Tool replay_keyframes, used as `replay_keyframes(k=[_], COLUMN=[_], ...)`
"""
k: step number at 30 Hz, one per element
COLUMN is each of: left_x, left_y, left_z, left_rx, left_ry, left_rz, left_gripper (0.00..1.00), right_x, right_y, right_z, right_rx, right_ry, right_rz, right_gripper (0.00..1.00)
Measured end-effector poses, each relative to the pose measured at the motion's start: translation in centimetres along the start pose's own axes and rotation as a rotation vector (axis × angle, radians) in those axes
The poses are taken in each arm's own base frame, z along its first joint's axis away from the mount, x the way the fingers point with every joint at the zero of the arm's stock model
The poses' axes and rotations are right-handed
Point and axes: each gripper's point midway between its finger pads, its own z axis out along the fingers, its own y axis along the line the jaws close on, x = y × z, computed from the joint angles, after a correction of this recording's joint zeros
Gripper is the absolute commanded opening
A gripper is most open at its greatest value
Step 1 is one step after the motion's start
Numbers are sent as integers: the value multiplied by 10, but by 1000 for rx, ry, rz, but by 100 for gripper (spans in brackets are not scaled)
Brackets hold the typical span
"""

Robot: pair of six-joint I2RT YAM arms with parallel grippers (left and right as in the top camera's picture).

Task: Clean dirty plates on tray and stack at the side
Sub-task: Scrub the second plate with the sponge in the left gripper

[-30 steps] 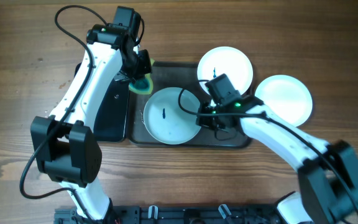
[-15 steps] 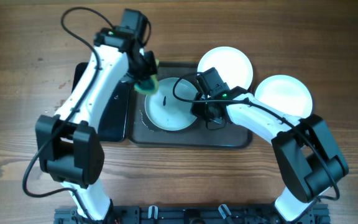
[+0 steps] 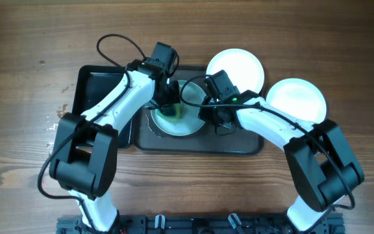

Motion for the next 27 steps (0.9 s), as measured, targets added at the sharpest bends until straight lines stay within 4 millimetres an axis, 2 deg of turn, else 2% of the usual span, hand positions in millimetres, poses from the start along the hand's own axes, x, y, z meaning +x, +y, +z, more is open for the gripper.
replay_keyframes(k=[4,9,16,19,23,27], left_x=[1,2,1,-3,-7,-10], left_y=[1,-1,-26,-31,-20,6], left_z=[17,22,24,25,25,18], left_rx=[-6,6,169,193,107,-79], left_ry=[21,31,58,40,21,-8], left_rz=[-2,-2,65,81,52,-4], left_gripper=[4,4,4,4,4,4], right_x=[0,0,-1,-2,-2,-1], right_y=[0,1,0,-1,0,4], right_z=[0,0,0,0,0,0], right_rx=[-2,-3,-2,-1,-6,-20], right_ry=[1,1,-1,-4,-5,0], right_rz=[-3,-19,-21,-19,-19,-22], right_gripper=[4,4,4,4,4,4])
